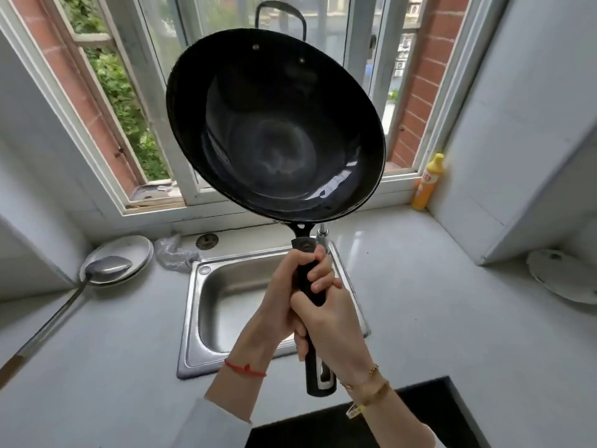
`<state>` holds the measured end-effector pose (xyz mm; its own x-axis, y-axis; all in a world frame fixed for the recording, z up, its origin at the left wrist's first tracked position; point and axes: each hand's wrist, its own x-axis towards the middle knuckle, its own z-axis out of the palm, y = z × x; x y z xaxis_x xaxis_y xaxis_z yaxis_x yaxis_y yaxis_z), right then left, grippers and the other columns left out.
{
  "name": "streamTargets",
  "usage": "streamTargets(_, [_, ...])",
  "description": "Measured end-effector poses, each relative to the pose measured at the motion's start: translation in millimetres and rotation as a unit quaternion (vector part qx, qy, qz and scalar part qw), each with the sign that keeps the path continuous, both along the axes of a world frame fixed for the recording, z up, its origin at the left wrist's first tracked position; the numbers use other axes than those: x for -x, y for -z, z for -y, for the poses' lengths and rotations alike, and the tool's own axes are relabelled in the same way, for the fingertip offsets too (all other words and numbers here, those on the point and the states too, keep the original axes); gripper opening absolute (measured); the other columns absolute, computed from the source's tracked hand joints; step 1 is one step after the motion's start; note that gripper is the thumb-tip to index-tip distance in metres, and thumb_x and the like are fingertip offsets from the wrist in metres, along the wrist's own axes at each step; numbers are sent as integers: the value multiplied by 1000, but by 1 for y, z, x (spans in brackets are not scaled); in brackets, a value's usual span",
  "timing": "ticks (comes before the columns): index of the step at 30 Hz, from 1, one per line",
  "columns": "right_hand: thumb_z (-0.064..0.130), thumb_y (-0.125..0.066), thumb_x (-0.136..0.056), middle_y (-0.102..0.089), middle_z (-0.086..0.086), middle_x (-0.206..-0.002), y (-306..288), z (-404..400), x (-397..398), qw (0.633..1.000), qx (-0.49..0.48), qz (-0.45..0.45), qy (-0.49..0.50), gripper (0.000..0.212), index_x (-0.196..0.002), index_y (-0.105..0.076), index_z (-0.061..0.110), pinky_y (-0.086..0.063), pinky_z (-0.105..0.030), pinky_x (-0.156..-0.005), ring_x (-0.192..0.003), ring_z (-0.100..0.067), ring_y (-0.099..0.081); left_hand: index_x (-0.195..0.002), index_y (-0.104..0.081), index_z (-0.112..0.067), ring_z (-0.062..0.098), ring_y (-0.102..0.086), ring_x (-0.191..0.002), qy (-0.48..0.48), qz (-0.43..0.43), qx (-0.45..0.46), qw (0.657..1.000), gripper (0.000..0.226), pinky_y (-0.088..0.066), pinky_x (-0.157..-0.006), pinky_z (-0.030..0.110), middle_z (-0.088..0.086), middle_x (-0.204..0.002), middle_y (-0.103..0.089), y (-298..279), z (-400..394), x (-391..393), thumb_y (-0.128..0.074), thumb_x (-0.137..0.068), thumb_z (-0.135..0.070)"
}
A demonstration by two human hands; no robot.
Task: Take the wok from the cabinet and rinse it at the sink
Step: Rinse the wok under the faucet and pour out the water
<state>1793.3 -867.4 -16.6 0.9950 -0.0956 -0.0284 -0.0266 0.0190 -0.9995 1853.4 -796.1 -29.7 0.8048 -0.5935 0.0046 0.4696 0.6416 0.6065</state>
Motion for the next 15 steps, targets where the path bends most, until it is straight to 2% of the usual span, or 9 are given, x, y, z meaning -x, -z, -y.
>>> streamTargets(4, [0, -53, -83, -41, -10, -38, 5, 5, 10, 997, 13, -9, 79, 36, -49, -47, 11, -39, -21, -40, -29, -18, -43, -78, -42, -14, 7, -37, -46, 70, -2, -13, 997, 7, -49, -68, 24, -6, -56, -33, 4, 13, -1, -39, -84, -14])
streamTargets(9, [2, -54, -84, -44, -8, -39, 13, 3, 33, 986, 17, -32, 163, 34, -52, -48, 11, -41, -27, -41, -30, -20, -44, -79, -44, -13, 9, -39, -49, 169, -4, -29, 985, 5, -50, -72, 28, -3, -59, -35, 15, 23, 7, -42, -83, -15])
streamTargets(12, [2, -55, -86, -46, -2, -38, 17, -1, 50, 973, 16, -48, 223, 27, -61, -51, 12, -44, -25, -43, -31, -16, -46, -80, -46, -11, 14, -45, -54, 223, 12, -43, 974, 6, -50, -76, 30, 1, -63, -38, 23, 30, 18, -44, -83, -15])
streamTargets(15, [5, -55, -89, -49, 4, -39, 24, -6, 70, 959, 39, -64, 274, 14, -75, -53, 11, -47, -27, -44, -32, -14, -47, -83, -49, -10, 23, -54, -67, 270, 45, -66, 960, 5, -46, -87, 38, 7, -69, -46, 34, 36, 30, -46, -81, -14])
